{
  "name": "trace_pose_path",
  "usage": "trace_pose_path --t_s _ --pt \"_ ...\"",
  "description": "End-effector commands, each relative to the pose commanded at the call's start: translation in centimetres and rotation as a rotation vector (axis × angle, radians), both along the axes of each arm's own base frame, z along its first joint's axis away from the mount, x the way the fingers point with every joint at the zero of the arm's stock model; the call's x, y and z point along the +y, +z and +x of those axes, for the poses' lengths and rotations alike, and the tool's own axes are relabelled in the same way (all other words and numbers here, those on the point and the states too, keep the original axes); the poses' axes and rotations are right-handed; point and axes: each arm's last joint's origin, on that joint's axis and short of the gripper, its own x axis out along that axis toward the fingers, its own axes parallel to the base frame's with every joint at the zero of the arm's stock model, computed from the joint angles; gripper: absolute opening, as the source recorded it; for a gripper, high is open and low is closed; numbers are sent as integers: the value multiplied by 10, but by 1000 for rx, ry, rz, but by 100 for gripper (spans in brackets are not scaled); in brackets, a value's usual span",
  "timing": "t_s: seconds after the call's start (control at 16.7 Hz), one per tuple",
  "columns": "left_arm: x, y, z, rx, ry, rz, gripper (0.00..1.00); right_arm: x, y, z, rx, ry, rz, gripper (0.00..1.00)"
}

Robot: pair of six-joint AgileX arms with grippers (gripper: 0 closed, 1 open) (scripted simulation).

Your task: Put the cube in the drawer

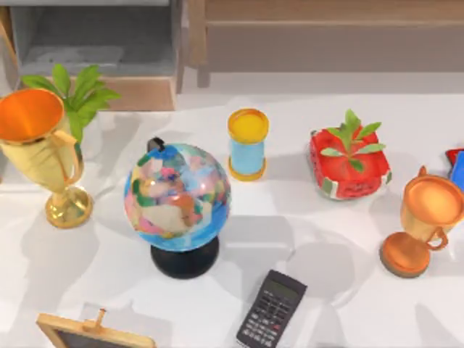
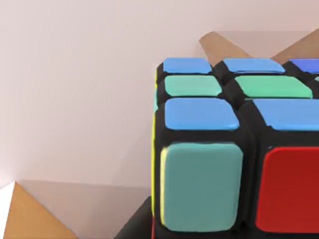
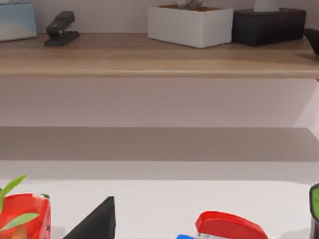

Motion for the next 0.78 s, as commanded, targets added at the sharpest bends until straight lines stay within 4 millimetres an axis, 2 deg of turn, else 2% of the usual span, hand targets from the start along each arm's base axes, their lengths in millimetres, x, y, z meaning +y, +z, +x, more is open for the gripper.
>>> trace_pose_path --t_s 0.18,0.36,0.6,0.78 --pt "66 -18 18 206 122 55 0 0 0 0 0 0 0 100" --pt "133 -56 42 463 256 50 0 0 0 0 0 0 0 100" --pt "219 -135 77 826 422 -40 0 0 0 0 0 0 0 100" --pt "268 -208 98 1067 507 -132 0 0 0 0 0 0 0 100"
